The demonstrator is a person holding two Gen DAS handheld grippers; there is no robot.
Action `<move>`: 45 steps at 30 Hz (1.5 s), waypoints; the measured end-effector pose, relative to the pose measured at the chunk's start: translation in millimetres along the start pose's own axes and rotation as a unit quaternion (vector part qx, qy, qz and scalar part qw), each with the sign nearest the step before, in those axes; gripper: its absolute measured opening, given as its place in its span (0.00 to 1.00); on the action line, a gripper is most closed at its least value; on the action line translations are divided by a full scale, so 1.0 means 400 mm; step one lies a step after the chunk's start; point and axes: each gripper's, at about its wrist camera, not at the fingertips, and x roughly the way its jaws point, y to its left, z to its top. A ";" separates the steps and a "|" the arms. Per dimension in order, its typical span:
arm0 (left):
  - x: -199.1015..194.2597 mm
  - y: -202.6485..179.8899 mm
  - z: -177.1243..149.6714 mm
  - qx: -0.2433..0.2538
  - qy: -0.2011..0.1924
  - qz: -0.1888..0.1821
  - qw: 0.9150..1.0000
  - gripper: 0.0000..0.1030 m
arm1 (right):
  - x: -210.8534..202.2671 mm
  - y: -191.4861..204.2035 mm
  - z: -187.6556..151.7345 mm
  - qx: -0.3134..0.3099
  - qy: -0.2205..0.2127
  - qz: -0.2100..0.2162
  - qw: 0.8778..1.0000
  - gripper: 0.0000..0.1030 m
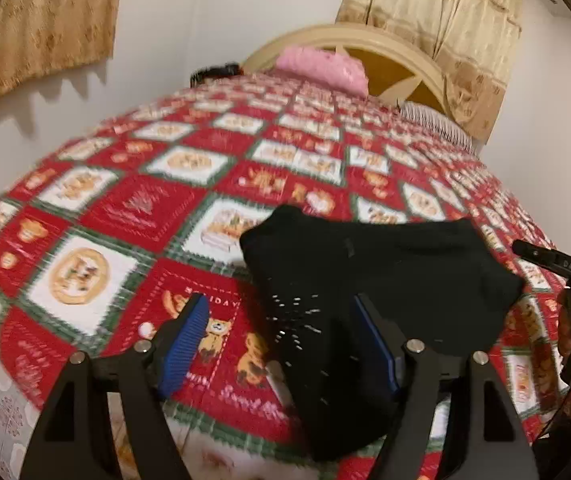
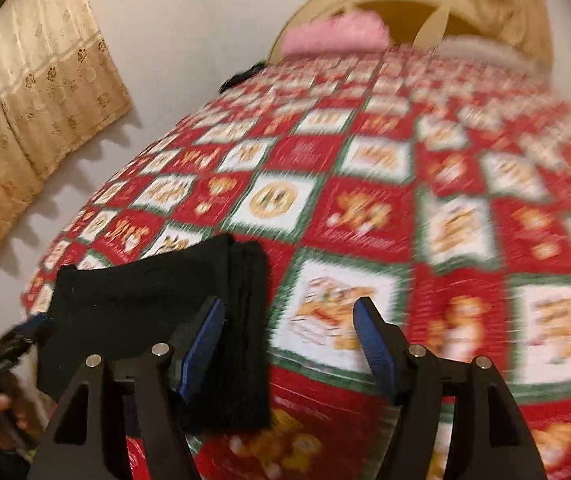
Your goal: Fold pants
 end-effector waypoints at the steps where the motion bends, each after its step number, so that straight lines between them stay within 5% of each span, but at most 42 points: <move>1: -0.022 -0.007 0.000 0.000 -0.007 -0.001 1.000 0.73 | -0.037 0.002 -0.002 -0.002 -0.012 -0.002 1.000 0.67; 6: -0.125 -0.054 0.001 0.002 -0.041 -0.006 0.999 0.86 | -0.213 0.035 -0.042 -0.034 -0.053 -0.009 0.998 0.67; 15: -0.289 -0.162 -0.019 0.032 -0.093 -0.042 0.994 0.95 | -0.484 0.095 -0.144 -0.062 -0.125 -0.003 0.990 0.69; 45: -0.384 -0.246 -0.056 0.073 -0.112 -0.043 0.990 1.00 | -0.622 0.179 -0.187 -0.114 -0.177 0.015 0.977 0.69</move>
